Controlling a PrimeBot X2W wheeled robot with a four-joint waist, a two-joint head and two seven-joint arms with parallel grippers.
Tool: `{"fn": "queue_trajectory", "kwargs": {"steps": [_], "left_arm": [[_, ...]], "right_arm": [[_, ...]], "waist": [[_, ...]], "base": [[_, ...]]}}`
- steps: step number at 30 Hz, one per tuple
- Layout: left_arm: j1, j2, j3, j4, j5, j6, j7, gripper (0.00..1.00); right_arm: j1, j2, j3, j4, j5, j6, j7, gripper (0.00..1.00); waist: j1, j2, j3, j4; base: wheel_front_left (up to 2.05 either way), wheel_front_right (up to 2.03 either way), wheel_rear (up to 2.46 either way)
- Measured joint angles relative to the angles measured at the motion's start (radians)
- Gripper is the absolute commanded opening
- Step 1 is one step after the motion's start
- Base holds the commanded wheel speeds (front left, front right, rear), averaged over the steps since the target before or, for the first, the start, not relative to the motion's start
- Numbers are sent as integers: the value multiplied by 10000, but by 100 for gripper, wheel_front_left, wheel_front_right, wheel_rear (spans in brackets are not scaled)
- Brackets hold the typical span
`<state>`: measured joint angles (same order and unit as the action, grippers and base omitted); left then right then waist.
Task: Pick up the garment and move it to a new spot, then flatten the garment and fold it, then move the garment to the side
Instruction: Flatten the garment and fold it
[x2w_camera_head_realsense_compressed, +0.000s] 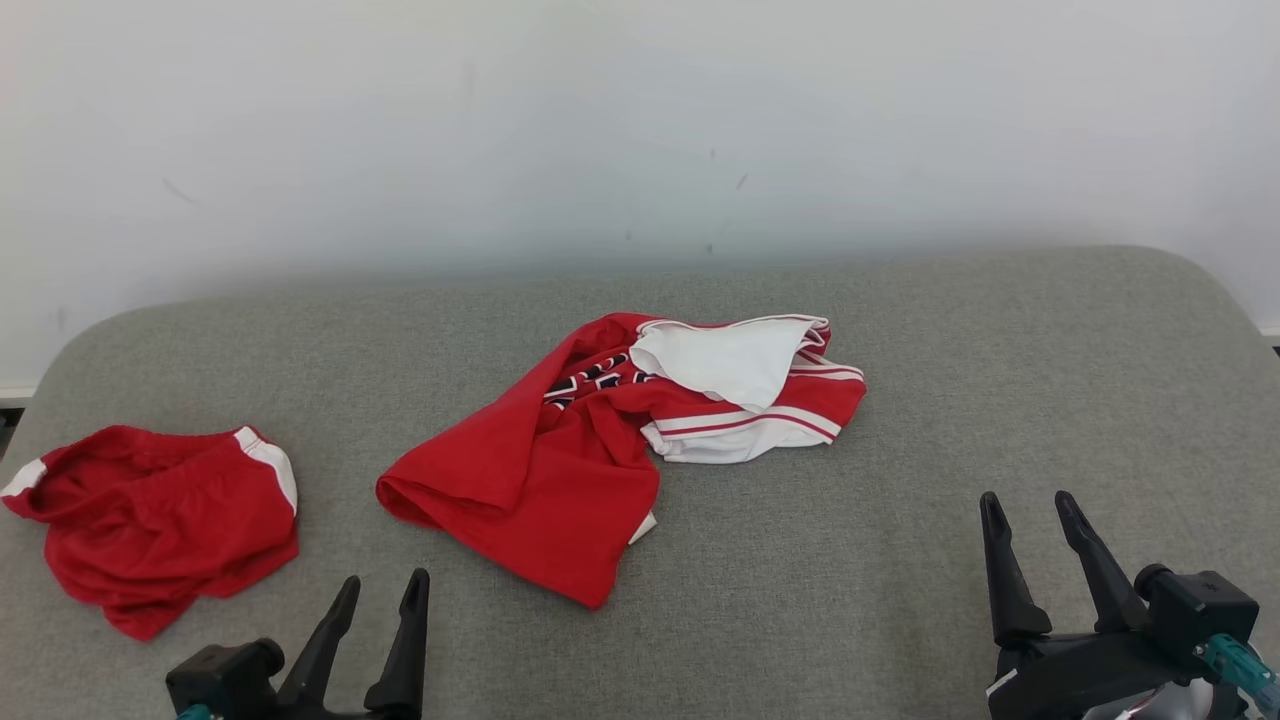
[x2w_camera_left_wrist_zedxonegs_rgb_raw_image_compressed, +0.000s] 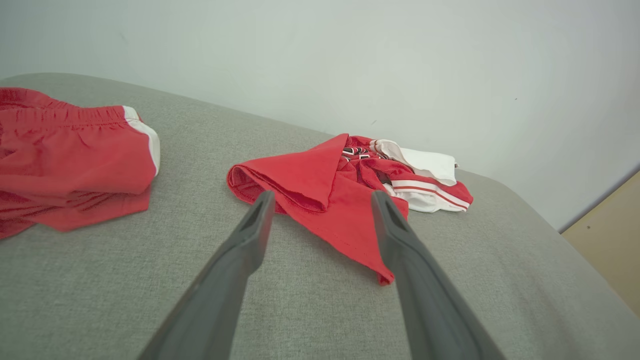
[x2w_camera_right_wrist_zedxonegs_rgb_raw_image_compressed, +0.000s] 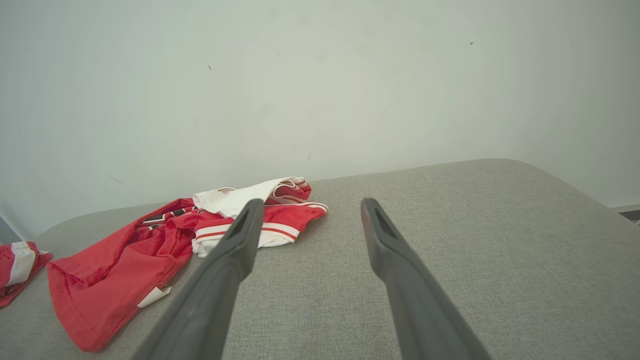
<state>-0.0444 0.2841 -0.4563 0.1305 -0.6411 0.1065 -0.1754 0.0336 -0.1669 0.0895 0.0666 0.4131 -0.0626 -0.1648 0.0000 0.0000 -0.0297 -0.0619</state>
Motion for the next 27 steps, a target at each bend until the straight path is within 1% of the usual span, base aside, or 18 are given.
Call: {"fn": "queue_trajectory", "kwargs": {"steps": [9,16,21,23,27], "left_arm": [[47,23,-8,-491,84,84,405,100],[272,-8,-2,-566,46,104,803,100],[286,-146,-525,-424,31,84,1323,100],[176,-274,-775,-265,86,75,1501,100],[-171,-393,-982,119,167,71,1751,100]], "right_arm": [[2,4,46,21,-2,0,-46,100],[-11,25,205,40,-44,8,-115,100],[-18,27,345,52,-100,23,-113,100],[-29,23,416,56,-104,88,-107,100],[-115,12,531,44,-174,113,-63,100]], "waist": [[0,0,53,-85],[0,0,119,-217],[0,0,226,-399],[0,0,291,-479],[0,0,462,-676]], "base": [[0,0,0],[0,0,0],[0,0,0],[0,0,0],[0,0,0]]}}
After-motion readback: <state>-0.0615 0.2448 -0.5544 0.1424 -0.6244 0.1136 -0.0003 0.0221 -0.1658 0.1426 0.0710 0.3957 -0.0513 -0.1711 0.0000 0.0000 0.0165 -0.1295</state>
